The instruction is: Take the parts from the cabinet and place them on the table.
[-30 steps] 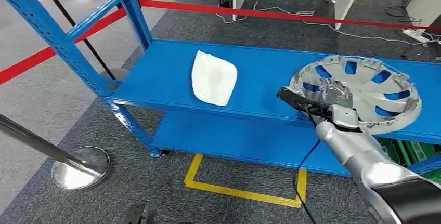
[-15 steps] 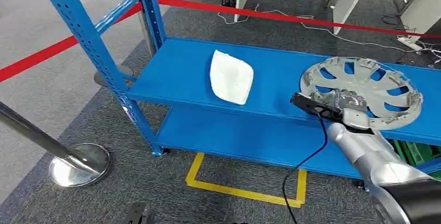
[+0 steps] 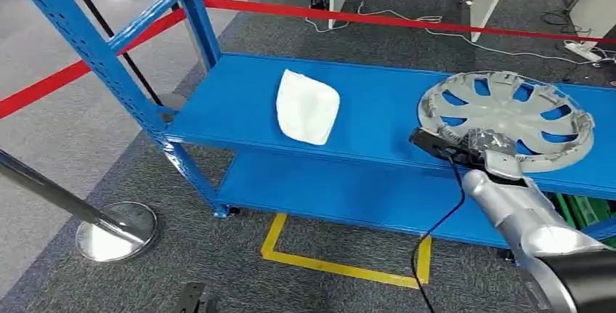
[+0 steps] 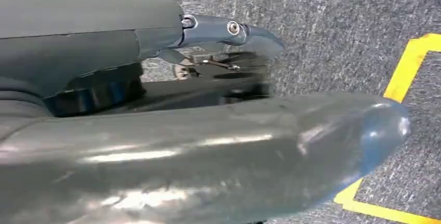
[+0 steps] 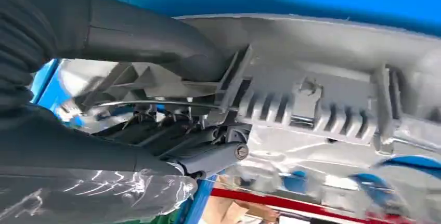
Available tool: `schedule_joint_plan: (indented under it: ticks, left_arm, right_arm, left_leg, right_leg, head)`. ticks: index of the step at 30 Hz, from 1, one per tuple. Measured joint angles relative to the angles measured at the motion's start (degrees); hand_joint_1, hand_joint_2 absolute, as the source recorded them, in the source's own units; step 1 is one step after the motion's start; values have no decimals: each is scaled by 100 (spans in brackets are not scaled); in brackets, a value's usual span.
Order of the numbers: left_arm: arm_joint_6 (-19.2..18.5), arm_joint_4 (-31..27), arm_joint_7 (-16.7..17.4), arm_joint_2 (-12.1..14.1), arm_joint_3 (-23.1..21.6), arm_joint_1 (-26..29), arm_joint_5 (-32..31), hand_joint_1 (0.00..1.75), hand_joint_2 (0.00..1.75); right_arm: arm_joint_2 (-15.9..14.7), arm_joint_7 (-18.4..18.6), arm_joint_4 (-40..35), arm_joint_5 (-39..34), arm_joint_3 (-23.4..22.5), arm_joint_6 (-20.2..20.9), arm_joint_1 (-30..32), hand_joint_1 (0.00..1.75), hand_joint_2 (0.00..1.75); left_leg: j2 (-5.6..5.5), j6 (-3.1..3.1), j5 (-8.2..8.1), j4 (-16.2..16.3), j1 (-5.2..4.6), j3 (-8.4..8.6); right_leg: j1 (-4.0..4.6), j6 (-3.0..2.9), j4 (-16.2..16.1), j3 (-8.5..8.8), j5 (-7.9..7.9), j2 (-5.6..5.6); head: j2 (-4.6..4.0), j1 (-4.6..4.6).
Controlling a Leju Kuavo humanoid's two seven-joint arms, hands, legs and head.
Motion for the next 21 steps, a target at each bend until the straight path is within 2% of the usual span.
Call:
schedule_joint_plan:
  ticks: [1, 2, 4, 5, 6, 7, 9, 10, 11, 12, 14, 15, 16, 17, 19, 20, 21]
  left_arm:
    - [4, 0, 0, 0, 2, 0, 2, 0, 0]
    - [4, 0, 0, 4, 2, 1, 4, 0, 0]
    - [4, 0, 0, 4, 2, 0, 4, 0, 0]
    - [4, 0, 0, 4, 2, 0, 4, 0, 0]
    - [4, 0, 0, -7, 2, -7, 4, 0, 0]
    - [2, 0, 0, -7, 2, -1, 4, 0, 0]
    - [4, 0, 0, -7, 2, 15, 4, 0, 0]
    - [4, 0, -2, -11, 2, 12, 4, 0, 0]
    - [9, 0, -4, -11, 2, 6, 4, 0, 175]
    - [17, 0, -4, -13, 2, 0, 4, 0, 175]
    - [28, 0, 0, -15, 4, 5, 20, 0, 175]
    - [31, 0, 48, -15, 11, 5, 54, 0, 175]
    - [24, 0, 89, -15, 28, 7, 89, 0, 175]
    - [-41, 0, 118, -15, 50, 10, 153, 0, 175]
    - [-203, 0, 142, -15, 129, 8, 236, 0, 175]
    - [-265, 0, 168, -15, 147, 7, 256, 0, 175]
    - [-308, 0, 186, -11, 155, 0, 260, 0, 175]
  right_arm:
    - [9, -7, 2, 11, -20, -20, 13, 175, 175]
    - [11, -24, 6, 22, -46, -39, 16, 175, 175]
    - [13, -37, 7, 42, -76, -57, 11, 175, 175]
    - [13, -37, 7, 50, -85, -61, 10, 175, 175]
    - [13, -37, 7, 57, -94, -76, 7, 175, 175]
    - [13, -37, 7, 70, -114, -94, 8, 175, 175]
    - [15, -52, 11, 98, -162, -116, 39, 175, 175]
    - [15, -63, 11, 105, -190, -127, 49, 175, 175]
    - [15, -74, 11, 112, -217, -136, 54, 175, 175]
    - [15, -87, 15, 118, -230, -146, 55, 175, 175]
    - [15, -98, 33, 140, -241, -170, 84, 175, 175]
    - [15, -98, 39, 166, -254, -188, 111, 175, 175]
    - [20, -103, 41, 184, -273, -199, 131, 175, 175]
    - [28, -105, 41, 203, -286, -199, 129, 175, 175]
    - [40, -120, 41, 232, -319, -177, 96, 175, 175]
    - [53, -131, 44, 245, -330, -166, 81, 175, 175]
    - [76, -140, 46, 275, -332, -162, 57, 175, 175]
  left_leg:
    - [1, 0, 64, 45, 0, -35]
    - [3, 0, 277, -191, 3, 65]
    - [10, -11, 772, -1103, 21, 522]
    - [18, -32, 911, -1531, 42, 745]
    - [-8, -1, 823, -1748, 33, 821]
    - [-16, 78, 833, -1700, 25, 787]
    - [-15, 155, 830, -1700, 0, 778]
    - [-9, 202, 859, -1727, 27, 785]
    - [-5, 235, 861, -1728, 32, 788]
    - [-2, 272, 858, -1727, 29, 788]
    - [-2, 298, 844, -1727, 11, 787]
    - [-3, 306, 839, -1726, 7, 789]
    - [-4, 307, 835, -1725, 7, 798]
    - [-5, 302, 826, -1725, 10, 816]
    - [-7, 257, 790, -1723, 30, 877]
    - [-8, 220, 767, -1722, 34, 905]
    - [-12, 176, 747, -1703, -5, 886]
  right_leg:
    - [-4, 2, 0, 2, 0, -5]
    - [-12, 10, 2, 4, -2, -7]
    - [-39, 50, 5, 19, -9, -7]
    - [-33, 93, 8, 18, -14, -7]
    - [3, 136, 65, -27, -32, 6]
    - [4, 175, 22, -37, -5, 9]
    - [-18, 228, -38, -14, 24, 14]
    - [-25, 253, -29, -23, 7, 17]
    - [-32, 270, 61, -89, -70, 12]
    - [-32, 278, 347, -218, -249, 5]
    - [-31, 293, 1340, -687, -681, 8]
    - [-32, 296, 1717, -882, -789, 8]
    - [-31, 298, 1812, -953, -759, 9]
    - [-34, 297, 1658, -887, -606, 6]
    - [-52, 299, 695, -416, -77, 2]
    - [-65, 304, 190, -158, 96, -4]
    - [-32, 293, 45, -38, -17, 13]
  head:
    - [0, 2]
    - [0, 0]
    - [0, 2]
    - [0, 0]
    - [0, -26]
    - [0, 2]
    - [0, 11]
    - [0, -2]
    - [0, 21]
    - [0, 56]
    - [0, 63]
    - [0, 59]
    - [0, 63]
    - [0, 63]
    - [0, 63]
    - [0, 66]
    - [0, 72]
